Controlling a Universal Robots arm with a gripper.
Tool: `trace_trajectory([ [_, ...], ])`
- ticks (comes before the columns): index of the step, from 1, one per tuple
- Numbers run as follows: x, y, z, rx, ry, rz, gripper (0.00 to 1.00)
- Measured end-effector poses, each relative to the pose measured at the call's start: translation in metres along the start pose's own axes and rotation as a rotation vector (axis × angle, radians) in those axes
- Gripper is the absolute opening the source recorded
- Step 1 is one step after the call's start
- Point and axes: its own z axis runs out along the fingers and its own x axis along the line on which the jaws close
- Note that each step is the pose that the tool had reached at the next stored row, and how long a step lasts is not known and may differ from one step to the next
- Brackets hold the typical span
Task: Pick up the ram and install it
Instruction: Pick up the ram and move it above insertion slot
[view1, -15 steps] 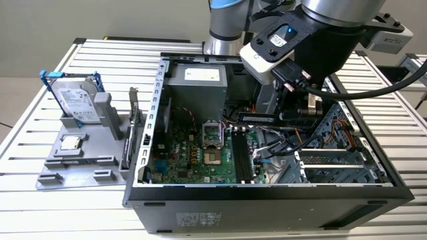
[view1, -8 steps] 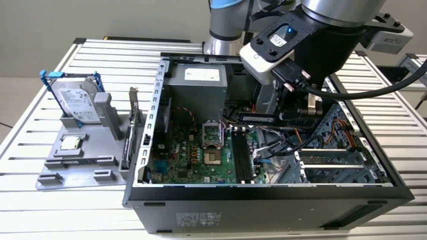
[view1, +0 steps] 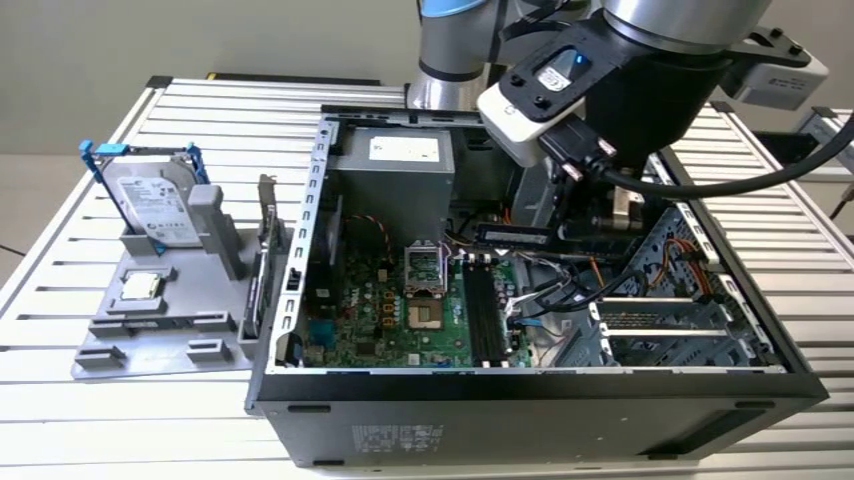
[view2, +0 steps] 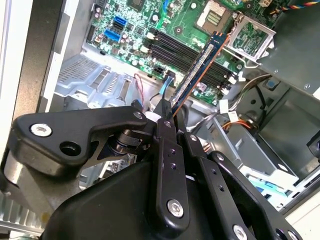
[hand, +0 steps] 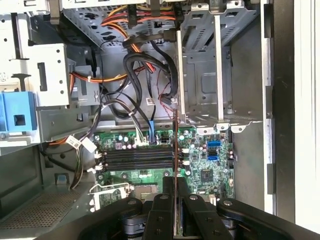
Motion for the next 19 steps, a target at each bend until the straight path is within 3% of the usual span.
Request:
trace_trajectory([
  [11, 0.0, 0.0, 0.0, 0.0004, 0.0015, 0.095, 0.0],
  [19, 0.0014, -0.0001, 0.0, 0.0006, 0.002, 0.136, 0.0],
])
